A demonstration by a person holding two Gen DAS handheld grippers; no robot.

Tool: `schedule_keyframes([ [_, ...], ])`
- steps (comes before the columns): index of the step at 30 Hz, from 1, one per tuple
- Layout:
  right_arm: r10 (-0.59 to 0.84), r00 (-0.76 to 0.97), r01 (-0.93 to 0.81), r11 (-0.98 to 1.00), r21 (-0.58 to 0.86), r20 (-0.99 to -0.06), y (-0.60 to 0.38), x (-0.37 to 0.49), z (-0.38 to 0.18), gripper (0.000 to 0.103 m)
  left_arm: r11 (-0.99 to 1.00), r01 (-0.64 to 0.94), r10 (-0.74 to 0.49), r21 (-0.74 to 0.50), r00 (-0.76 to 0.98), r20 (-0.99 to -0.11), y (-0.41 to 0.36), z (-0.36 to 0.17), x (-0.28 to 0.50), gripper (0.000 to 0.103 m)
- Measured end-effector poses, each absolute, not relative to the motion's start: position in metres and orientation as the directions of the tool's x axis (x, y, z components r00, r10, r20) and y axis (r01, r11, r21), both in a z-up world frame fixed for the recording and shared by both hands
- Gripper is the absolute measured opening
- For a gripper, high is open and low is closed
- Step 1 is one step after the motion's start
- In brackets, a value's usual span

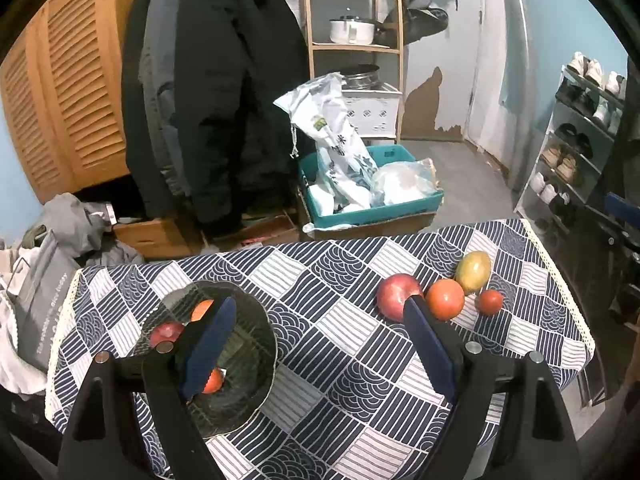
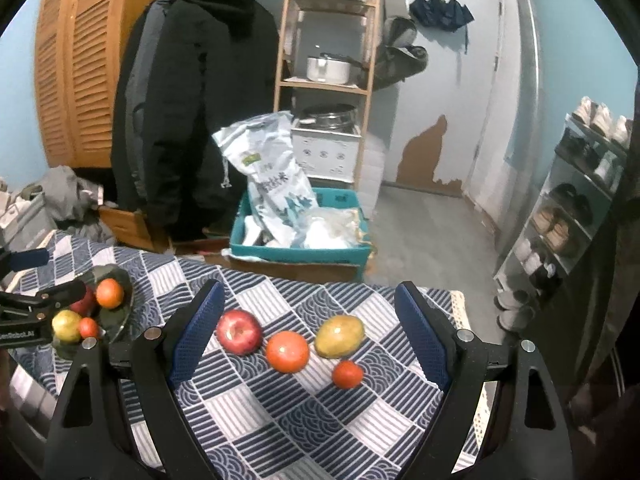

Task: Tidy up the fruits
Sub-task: 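Withdraw both grippers from the bowl toward the remaining loose fruits, then close right gripper on the small red-orange fruit while left gripper approaches the large red apple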

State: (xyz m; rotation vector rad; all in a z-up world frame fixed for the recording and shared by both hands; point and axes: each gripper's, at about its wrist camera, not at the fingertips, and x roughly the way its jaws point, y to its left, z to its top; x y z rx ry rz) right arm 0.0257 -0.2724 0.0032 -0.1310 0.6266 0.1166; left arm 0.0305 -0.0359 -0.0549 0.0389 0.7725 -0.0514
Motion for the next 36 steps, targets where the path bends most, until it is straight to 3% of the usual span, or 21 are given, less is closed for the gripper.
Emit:
schedule_keyframes([
  [14,0.011,0.739,-0.061,0.997,-0.051,-0.674,-0.322,0.047,-0.03,0.086,0.997,0.077,-0.037,0.016,0.64,-0.768,-0.057,-0.096,0.061,0.087],
  [36,-0.003,0.474,-0.011,1.0,-0.01,-0.88,-0.351,0.123,-0.156,0.086,0.994,0.11,-0.035,0.025,0.509,-0.86,-0.093,-0.172,0.112,0.087],
])
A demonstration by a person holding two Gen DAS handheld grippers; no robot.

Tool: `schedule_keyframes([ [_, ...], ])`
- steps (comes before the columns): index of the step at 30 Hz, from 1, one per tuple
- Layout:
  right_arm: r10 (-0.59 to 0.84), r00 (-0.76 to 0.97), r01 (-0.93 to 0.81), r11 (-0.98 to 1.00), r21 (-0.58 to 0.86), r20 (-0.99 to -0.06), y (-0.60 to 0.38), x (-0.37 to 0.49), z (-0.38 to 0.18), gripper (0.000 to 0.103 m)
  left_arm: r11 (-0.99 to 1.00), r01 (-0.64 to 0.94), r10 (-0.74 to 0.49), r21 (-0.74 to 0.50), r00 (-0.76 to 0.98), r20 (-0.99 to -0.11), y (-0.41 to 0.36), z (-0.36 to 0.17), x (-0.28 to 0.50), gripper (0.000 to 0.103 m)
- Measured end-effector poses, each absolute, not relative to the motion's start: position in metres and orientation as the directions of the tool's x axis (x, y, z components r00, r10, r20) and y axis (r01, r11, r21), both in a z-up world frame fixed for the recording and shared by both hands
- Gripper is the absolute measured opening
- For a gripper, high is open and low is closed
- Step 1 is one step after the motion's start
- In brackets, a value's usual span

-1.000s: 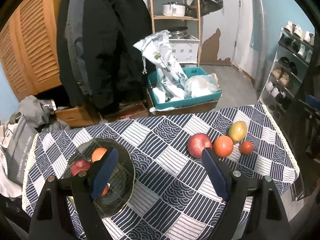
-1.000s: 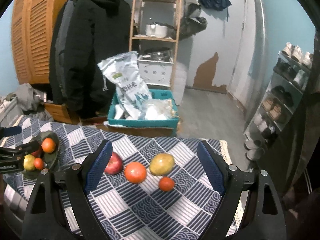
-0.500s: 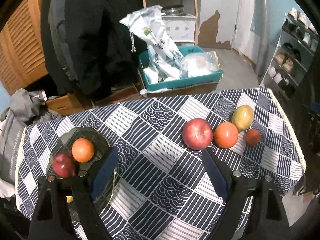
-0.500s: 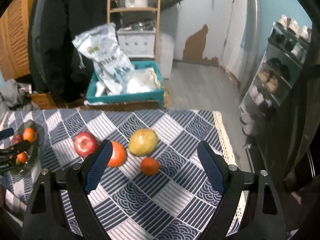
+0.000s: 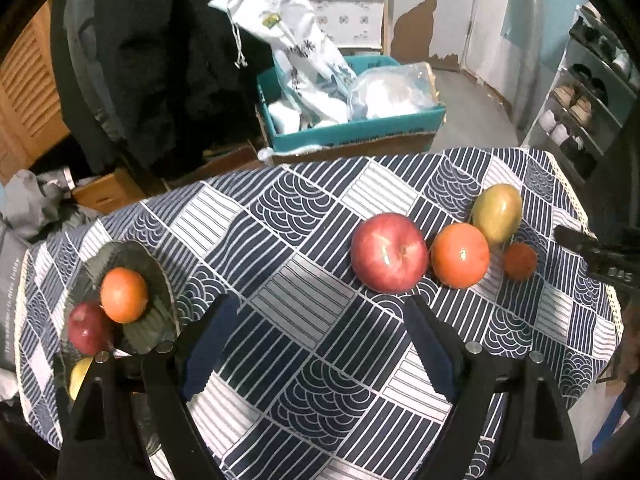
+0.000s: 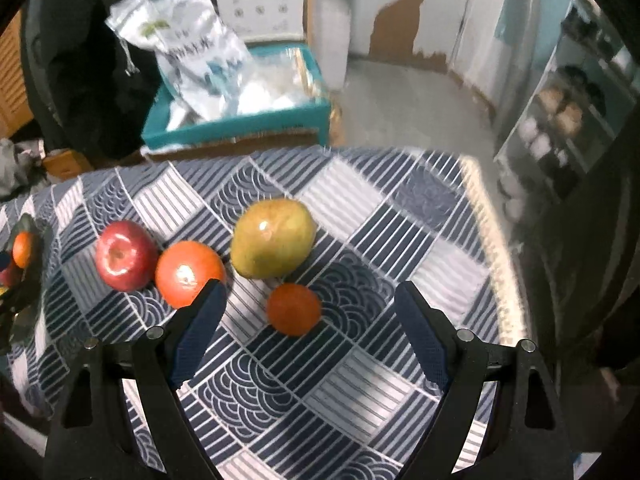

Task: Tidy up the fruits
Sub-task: 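Close right gripper on the small red-orange fruit while left gripper approaches the large red apple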

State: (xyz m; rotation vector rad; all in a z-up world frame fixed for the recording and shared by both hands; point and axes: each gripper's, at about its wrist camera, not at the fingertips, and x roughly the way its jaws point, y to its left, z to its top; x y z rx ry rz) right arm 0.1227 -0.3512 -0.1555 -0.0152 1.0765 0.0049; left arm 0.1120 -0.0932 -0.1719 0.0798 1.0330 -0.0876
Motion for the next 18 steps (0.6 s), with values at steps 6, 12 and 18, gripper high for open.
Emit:
schedule_keyframes([
  [6,0.022,0.37,0.022,0.999,0.033,-0.929,-0.357,0.136,-0.207,0.086,0.994,0.108,-0.037,0.018,0.489,-0.871,-0.091,-0.187,0.123,0.087],
  [12,0.02,0.333,0.021,0.999,0.029,-0.943,-0.357,0.138,-0.227,0.079,0.993,0.113,-0.079,-0.031,0.454,-0.888,-0.095,-0.201,0.133,0.087],
  [18,0.043,0.306,0.005,0.999,0.047,-0.951,-0.354,0.138,-0.24,0.064,0.989,0.132,-0.114,-0.063,0.428,-0.896,-0.104,-0.208,0.142,0.087],
])
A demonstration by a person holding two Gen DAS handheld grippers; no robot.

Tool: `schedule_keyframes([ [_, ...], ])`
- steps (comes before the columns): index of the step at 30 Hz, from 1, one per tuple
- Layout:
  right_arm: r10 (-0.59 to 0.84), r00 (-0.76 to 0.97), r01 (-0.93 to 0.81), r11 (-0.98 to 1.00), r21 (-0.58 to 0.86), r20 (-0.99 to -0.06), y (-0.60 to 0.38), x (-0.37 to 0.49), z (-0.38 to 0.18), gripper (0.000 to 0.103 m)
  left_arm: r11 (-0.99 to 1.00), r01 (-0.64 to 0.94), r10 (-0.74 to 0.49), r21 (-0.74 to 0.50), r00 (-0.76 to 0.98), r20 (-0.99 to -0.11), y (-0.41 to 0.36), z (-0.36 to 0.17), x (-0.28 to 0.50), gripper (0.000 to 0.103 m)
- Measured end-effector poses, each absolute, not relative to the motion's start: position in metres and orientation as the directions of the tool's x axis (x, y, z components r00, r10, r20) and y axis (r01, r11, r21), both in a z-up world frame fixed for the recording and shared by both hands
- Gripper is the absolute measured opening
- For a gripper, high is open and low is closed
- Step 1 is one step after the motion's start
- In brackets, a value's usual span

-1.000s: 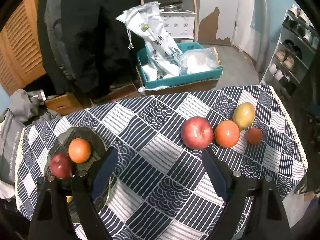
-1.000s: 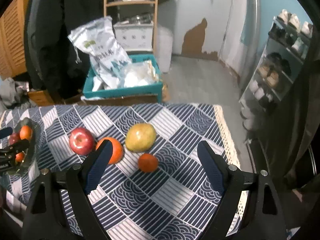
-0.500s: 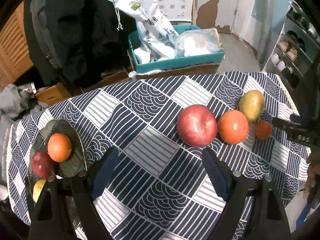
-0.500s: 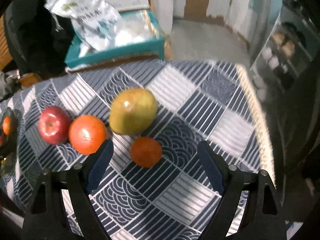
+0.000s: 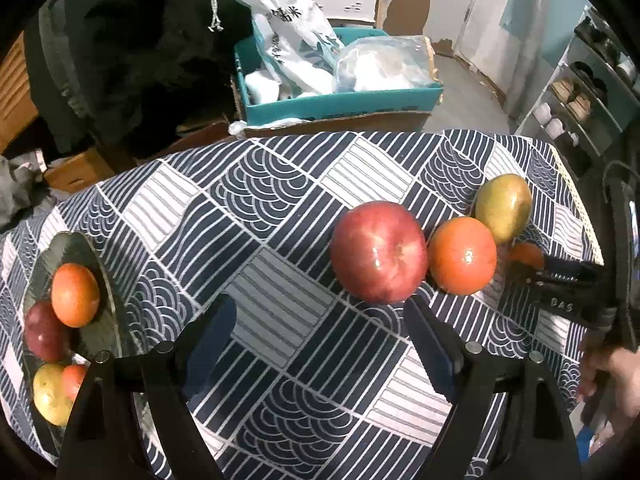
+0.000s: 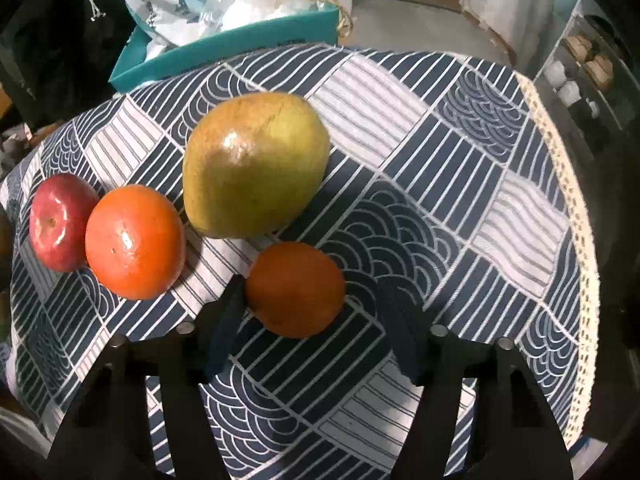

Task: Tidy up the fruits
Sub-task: 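Close right gripper on the small red-orange fruit while left gripper approaches the large red apple, then grasp and lift the red apple with left gripper while right gripper lifts its fruit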

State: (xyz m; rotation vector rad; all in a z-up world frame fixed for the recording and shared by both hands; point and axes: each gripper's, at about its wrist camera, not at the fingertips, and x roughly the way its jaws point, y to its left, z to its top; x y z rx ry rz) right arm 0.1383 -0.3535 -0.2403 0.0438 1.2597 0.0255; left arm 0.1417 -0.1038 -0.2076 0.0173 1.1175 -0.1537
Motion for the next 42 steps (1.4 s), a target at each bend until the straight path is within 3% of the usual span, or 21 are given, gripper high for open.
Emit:
schedule_keyframes([
  [3,0.078,0.312,-0.004,0.997,0.081,-0.947,-0.353,0.138,-0.239,0.047,0.987,0.132,-0.139,-0.092,0.412,-0.9,-0.106,-0.21,0.146,0.087],
  [13,0.029,0.341,-0.004,1.0,0.03,-0.939,-0.351,0.133,-0.225,0.047,0.98,0.135,-0.185,-0.143,0.384,-0.905,-0.123,-0.226,0.161,0.087],
  [30,0.043,0.351,0.036,0.998,0.06,-0.935,-0.366,0.125,-0.217,0.047,0.98,0.145,-0.179,-0.135,0.348,-0.92,-0.141,-0.261,0.184,0.087],
  [34,0.038,0.352,0.031,0.998,0.052,-0.935,-0.364,0.125,-0.217,0.047,0.977,0.163,-0.184,-0.135,0.337,-0.924,-0.144,-0.267,0.188,0.084],
  [36,0.031,0.358,0.026,0.999,0.043,-0.933,-0.362,0.125,-0.217,0.047,0.97,0.179,-0.217,-0.165,0.332,-0.918,-0.144,-0.267,0.188,0.075],
  [42,0.011,0.386,0.014,1.0,0.017,-0.922,-0.356,0.125,-0.211,0.047,0.971,0.192,-0.202,-0.142,0.346,-0.916,-0.146,-0.265,0.183,0.075],
])
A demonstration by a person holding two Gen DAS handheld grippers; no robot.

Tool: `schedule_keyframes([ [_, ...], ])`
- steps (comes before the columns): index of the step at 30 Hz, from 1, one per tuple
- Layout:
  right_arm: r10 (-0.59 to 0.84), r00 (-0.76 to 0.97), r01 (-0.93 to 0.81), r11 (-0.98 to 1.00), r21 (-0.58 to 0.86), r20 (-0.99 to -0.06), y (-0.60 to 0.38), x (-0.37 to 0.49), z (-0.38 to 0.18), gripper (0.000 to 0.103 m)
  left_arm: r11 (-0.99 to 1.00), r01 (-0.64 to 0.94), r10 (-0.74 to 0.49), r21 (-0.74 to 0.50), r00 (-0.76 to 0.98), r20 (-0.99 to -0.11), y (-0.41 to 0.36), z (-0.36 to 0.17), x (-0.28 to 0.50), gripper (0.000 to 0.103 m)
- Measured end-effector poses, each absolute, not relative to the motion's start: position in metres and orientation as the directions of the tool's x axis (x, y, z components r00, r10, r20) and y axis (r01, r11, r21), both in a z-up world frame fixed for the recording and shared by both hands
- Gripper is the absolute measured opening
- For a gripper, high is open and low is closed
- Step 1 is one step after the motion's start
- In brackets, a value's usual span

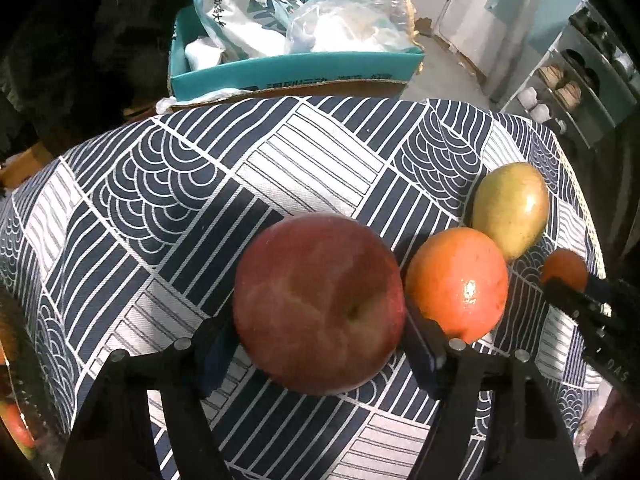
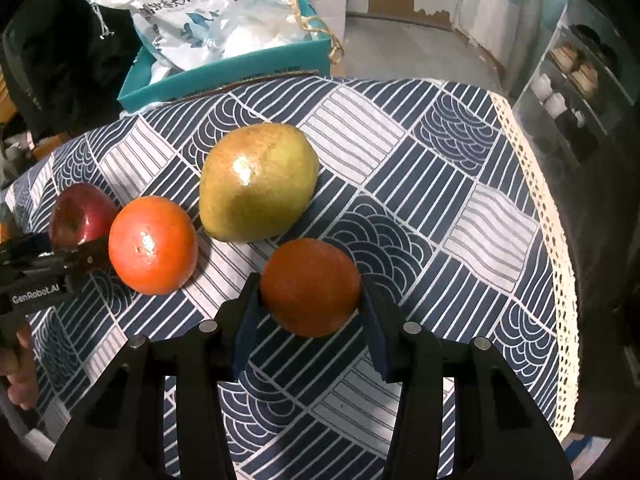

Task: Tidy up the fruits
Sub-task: 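Grasp and lift the red apple with left gripper while right gripper lifts its fruit, then carry the red apple in left gripper over the bowl while right gripper carries its fruit there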

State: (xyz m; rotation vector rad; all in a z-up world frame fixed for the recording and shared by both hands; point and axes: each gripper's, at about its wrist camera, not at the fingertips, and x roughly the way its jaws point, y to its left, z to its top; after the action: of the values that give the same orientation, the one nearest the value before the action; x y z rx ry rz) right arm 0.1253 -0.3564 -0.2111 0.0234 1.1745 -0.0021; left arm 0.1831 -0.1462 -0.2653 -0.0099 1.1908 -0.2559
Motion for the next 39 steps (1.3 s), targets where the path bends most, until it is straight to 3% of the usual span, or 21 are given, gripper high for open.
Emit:
schedule_keyframes([
  [16,0.003,0.461,-0.017,1.0,-0.005,-0.887,-0.342,0.118,-0.174,0.047,0.976,0.162,-0.2,-0.146,0.399,-0.895,-0.12,-0.235,0.154,0.075],
  [39,0.058,0.601,-0.111,0.994,-0.011,-0.797,-0.303,0.089,-0.084,0.047,0.975,0.193,-0.2,-0.107,0.563,-0.802,-0.098,-0.137,0.1,0.075],
])
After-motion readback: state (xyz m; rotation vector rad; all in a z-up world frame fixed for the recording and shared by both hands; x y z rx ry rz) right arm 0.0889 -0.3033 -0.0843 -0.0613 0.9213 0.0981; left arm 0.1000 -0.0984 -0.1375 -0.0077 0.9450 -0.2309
